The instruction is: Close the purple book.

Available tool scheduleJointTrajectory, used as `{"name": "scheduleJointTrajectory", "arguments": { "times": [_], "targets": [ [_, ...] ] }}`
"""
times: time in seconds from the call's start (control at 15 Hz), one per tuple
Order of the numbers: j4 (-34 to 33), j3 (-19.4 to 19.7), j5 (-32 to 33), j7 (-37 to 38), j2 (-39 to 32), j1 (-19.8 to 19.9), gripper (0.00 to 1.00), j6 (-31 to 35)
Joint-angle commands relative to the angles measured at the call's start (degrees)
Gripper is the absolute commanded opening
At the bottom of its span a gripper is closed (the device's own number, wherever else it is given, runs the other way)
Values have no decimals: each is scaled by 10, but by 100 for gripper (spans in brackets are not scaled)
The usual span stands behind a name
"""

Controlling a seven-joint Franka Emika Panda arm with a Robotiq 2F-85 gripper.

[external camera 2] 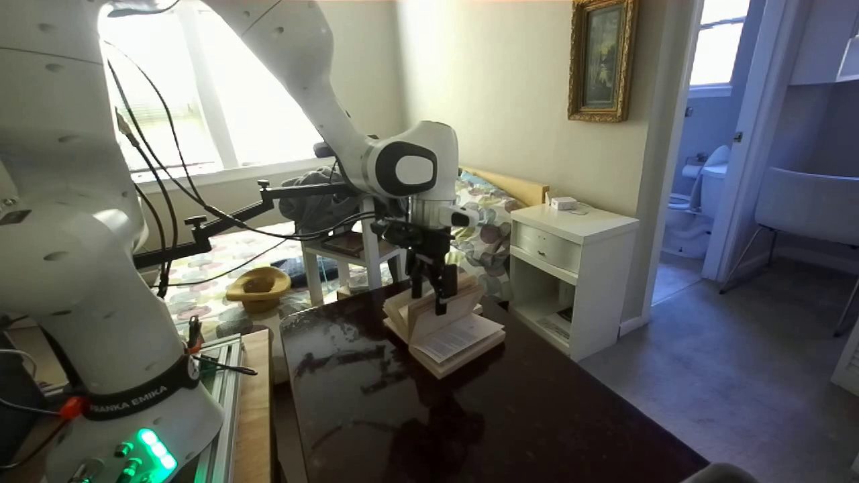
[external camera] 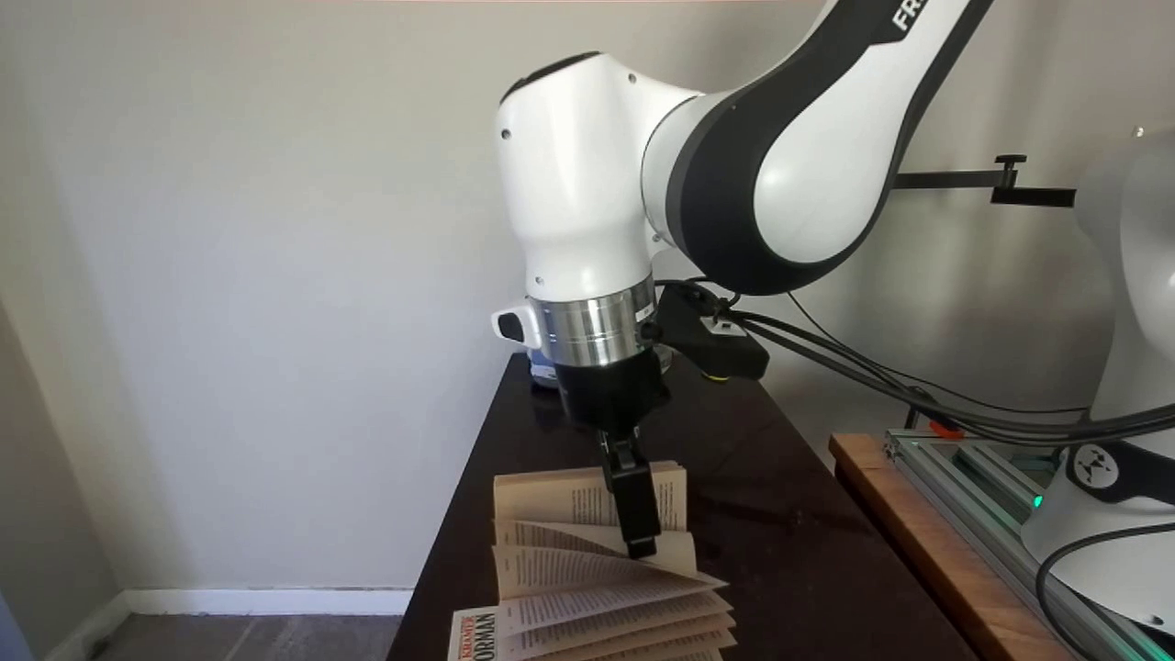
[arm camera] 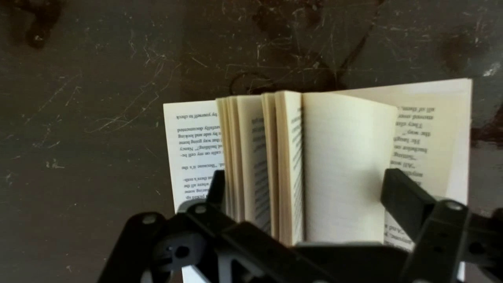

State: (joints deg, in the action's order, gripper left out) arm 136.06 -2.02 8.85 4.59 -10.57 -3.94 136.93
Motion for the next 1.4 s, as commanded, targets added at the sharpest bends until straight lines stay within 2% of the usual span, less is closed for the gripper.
{"name": "scheduleJointTrajectory", "arguments": {
  "times": [0.0, 0.4, 0.93, 1.33],
  "targets": [
    [5, -5, -22, 3, 7, 0, 100, 11],
    [5, -11, -47, -5, 27, 0, 100, 9],
    [-8, -38, -176, -64, 27, 2, 100, 4],
    [-15, -51, -236, -98, 9, 1, 100, 7]
  ]
}}
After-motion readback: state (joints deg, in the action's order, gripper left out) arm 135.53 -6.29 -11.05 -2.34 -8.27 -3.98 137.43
